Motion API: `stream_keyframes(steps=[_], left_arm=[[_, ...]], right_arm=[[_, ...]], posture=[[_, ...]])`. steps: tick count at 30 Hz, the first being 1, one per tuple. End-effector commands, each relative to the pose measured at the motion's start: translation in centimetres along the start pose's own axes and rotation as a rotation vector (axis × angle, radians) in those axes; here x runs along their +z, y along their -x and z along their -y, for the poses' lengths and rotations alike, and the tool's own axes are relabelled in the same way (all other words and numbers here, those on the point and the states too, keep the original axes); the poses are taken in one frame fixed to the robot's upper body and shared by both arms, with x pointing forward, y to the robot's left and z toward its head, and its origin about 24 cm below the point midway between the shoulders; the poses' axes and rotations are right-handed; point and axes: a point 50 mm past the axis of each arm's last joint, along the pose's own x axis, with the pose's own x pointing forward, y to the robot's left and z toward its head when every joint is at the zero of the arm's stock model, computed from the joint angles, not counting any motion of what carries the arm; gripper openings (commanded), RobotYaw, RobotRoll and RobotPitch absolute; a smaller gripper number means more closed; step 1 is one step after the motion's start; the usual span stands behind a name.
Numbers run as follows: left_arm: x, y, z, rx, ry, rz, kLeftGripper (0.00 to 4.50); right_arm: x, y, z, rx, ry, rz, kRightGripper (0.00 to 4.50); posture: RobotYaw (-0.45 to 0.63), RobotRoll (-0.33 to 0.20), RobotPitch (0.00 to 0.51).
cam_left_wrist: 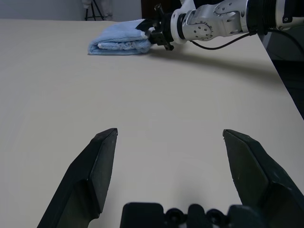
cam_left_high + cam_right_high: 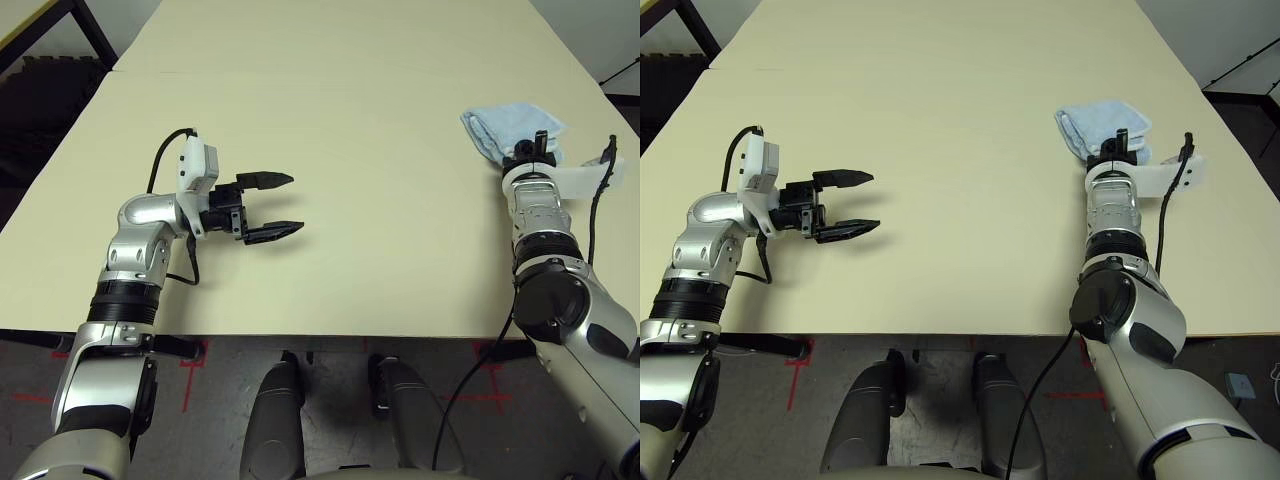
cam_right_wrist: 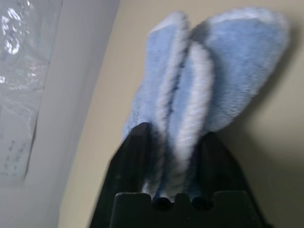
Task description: Fold the towel and set it aside.
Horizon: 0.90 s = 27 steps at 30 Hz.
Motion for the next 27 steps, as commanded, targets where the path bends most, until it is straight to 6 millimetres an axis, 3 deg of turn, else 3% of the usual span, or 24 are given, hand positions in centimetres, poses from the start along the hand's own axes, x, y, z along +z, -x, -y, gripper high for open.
stream_keyframes(steps=[1, 4, 5, 10, 14, 18, 23, 26, 27], left_arm=[[-0.4, -0.2, 0.1, -0.021, 0.006, -0.017, 4.50], [-0.5, -0.3, 0.1, -0.019, 0.009, -0.017, 4.50], [-0.6, -0.3, 0.2, -0.018, 0.010, -0.016, 4.50], [-0.6, -0.5, 0.1, -0.018, 0.012, -0.010, 4.50], [-0.7, -0.3, 0.0, -0.011, 0.017, -0.010, 4.50], [-0.7, -0.3, -0.1, 0.001, 0.019, -0.006, 4.50], [-0.6, -0.4, -0.3, 0.044, 0.027, 0.010, 4.50], [-0.3, -0.2, -0.9, 0.160, 0.058, 0.044, 4.50], [-0.2, -0.1, -1.6, 0.269, 0.070, 0.065, 4.50]], right_arm=[[0.4, 0.3, 0.4, -0.036, 0.035, -0.010, 3.27], [0.3, 0.7, 0.2, -0.058, 0.050, -0.030, 4.34], [0.2, 1.0, 0.2, -0.075, 0.067, -0.042, 4.47], [1.0, 3.7, 0.2, -0.194, 0.260, -0.112, 4.47], [3.3, 5.1, -0.9, -0.148, 0.368, -0.083, 4.47], [5.8, 4.7, -2.9, 0.002, 0.560, -0.040, 4.47], [6.8, 4.1, -4.0, 0.144, 0.840, -0.098, 4.47], [7.3, 3.6, -5.2, 0.294, 1.037, -0.051, 4.47], [7.1, 3.3, -5.8, 0.374, 1.076, -0.020, 4.47]], posture=[[-0.01, 0.000, 0.180], [-0.01, 0.000, 0.181], [-0.01, 0.000, 0.182], [-0.02, 0.000, 0.184], [-0.03, 0.000, 0.188], [-0.03, 0.000, 0.187], [-0.01, 0.000, 0.187], [-0.01, 0.000, 0.188], [-0.01, 0.000, 0.186]])
